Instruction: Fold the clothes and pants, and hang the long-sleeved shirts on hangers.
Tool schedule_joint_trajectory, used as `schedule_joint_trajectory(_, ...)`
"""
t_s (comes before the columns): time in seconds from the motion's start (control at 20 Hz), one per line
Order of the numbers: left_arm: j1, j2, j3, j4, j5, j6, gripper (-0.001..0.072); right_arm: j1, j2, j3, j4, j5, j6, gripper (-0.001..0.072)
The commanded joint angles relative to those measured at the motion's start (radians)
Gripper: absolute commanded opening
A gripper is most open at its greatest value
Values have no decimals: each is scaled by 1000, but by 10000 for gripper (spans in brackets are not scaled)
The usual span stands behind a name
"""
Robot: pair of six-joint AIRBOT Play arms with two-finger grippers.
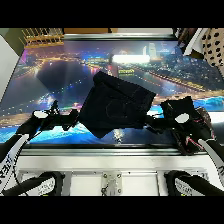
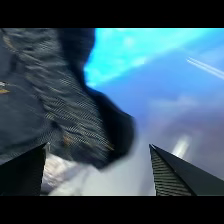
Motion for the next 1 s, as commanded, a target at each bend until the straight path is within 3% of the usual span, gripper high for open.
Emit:
schedule_joint_trajectory(0.0,-1,1,1,0,2,10,15,80,-57,-13,160,-123,-93,700)
schedule_joint_trajectory(0.05,-1,1,1,0,3,13,15,93,-64,-13,160,-127,-93,698)
schedule_joint_trajectory(0.1,-1,1,1,0,5,13,15,99,-69,-13,160,-125,-93,630)
schedule_joint_trajectory(0.2,-1,1,1,-1,10,13,15,101,-70,-13,159,-125,-127,332)
schedule_joint_trajectory(0.3,0,1,1,-1,11,13,15,101,-67,-12,159,-124,-172,110)
schedule_joint_trajectory(0.35,0,1,1,-1,11,13,15,101,-61,-10,158,-124,-197,39)
schedule_joint_trajectory(0.5,2,8,48,0,5,39,14,92,-16,56,57,-82,-211,22)
schedule_joint_trajectory(0.65,26,124,248,-1,-29,43,14,47,80,266,-48,106,-187,22)
schedule_joint_trajectory(0.8,47,286,523,0,-79,51,15,12,186,555,-52,317,-165,22)
schedule_joint_trajectory(0.95,47,439,741,0,-101,67,15,12,283,764,-52,433,-77,22)
